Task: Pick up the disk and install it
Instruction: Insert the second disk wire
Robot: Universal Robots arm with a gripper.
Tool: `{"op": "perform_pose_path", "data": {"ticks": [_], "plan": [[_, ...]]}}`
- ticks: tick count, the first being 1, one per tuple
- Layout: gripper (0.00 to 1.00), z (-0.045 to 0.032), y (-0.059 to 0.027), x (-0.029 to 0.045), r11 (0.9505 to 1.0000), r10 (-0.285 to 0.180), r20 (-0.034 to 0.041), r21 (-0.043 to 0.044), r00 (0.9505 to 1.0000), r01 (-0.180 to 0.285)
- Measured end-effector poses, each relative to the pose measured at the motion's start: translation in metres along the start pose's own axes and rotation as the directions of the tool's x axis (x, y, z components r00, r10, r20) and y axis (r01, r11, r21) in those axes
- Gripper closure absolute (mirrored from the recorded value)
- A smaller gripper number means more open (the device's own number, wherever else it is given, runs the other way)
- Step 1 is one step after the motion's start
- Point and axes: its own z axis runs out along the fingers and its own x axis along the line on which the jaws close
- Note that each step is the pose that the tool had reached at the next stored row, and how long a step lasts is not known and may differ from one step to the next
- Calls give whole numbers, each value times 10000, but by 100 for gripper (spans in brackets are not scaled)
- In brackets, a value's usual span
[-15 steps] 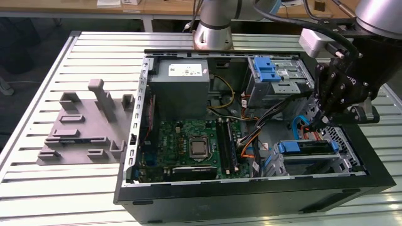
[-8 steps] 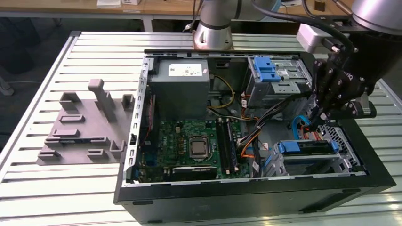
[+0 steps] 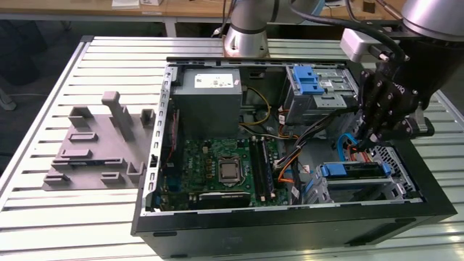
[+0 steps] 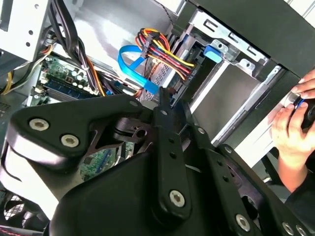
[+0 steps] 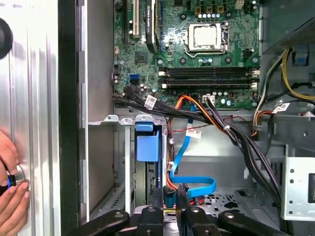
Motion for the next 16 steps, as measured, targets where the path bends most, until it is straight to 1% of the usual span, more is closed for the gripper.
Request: {"op": "perform_pose_path", "data": {"ticks": [1, 5, 8, 12, 14, 15, 16], "plan": [[75, 8, 0, -1, 10000, -1, -31, 0, 10000, 1], [75, 46, 1, -5, 10000, -3, -117, -2, 9999, 3], [75, 75, 2, -8, 10000, -4, -157, -4, 9999, 4], [75, 99, 3, -11, 10000, -4, -169, -7, 9999, 4], [76, 105, 3, -11, 10000, -4, -167, -6, 9999, 4], [84, 109, 3, -11, 10000, -4, -159, -6, 9999, 4], [84, 113, 3, -11, 10000, -4, -139, -7, 9999, 3]]}}
